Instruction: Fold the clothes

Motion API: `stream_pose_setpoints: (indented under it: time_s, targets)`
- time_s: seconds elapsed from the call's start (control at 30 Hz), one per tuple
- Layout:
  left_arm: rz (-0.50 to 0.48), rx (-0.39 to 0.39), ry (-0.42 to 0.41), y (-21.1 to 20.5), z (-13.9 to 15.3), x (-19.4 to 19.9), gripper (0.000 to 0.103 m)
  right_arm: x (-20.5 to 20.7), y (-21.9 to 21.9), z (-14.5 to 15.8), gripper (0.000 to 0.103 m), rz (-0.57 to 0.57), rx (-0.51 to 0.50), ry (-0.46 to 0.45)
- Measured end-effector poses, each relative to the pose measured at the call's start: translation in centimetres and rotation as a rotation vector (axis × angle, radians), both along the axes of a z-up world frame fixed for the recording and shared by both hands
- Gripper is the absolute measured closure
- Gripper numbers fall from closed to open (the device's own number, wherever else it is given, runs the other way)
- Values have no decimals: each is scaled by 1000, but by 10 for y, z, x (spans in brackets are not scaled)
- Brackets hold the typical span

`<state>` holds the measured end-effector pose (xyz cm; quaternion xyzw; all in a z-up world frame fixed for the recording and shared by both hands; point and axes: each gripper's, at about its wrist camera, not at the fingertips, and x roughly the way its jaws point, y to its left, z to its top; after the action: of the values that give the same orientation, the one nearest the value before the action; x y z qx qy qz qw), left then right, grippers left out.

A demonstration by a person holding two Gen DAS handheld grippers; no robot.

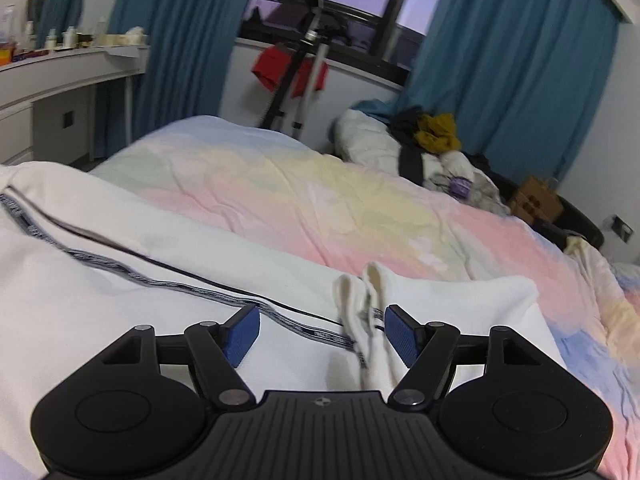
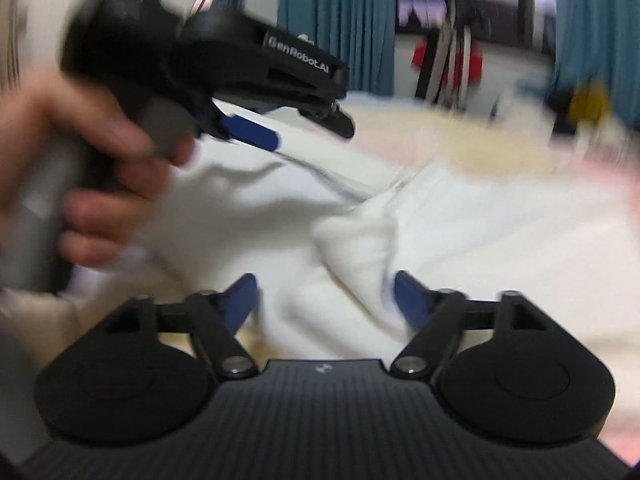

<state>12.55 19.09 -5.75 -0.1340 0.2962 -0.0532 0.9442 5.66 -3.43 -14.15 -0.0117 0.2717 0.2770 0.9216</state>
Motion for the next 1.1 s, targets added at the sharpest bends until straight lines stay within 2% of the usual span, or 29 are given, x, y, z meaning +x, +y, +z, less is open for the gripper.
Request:
stream_pose_setpoints:
  time_s: [0.03,0.1,0.27,0.37,0.4,0.5,0.53,0.63,0.73,0.87,0.93,1.03,1.1]
  targets:
    - [4,-6,-1,2,0,-1,31,-8,-4,0,21,-26,61,26]
    - [20,-11,1,4,-1,-3,31,-22,-8,4,22,-42,104,15]
    - [53,-15,-2,8,-3,-9,31,-20,-30,29,22,-130,82,-146]
    - [64,-8,-13,8,0,-15,31,1,-51,30,22,-250,56,-177]
    - [69,-13,-16,9,1,-17,31,10,-57,28,22,-287,43,-177]
    - [107,-31,-6,19,5,-27,31,35,-68,4,23,-333,3,-43]
    - [122,-37,-3,23,7,-31,31,37,-68,1,23,-331,0,-32]
    - [222,-97,8,51,17,-53,31,43,-69,-11,20,-323,-8,-1]
    - [362,-156,44,88,28,-80,25,48,-70,-19,20,-318,-2,24]
    - [545,-182,50,135,35,-119,18,40,-75,-17,21,-328,31,48]
    - [571,-229,51,154,29,-131,16,36,-73,-15,22,-336,36,56]
    - [603,-403,77,183,8,-130,18,34,-73,-15,22,-345,39,56]
    - [609,-499,61,197,-3,-123,22,33,-72,-16,21,-350,41,56]
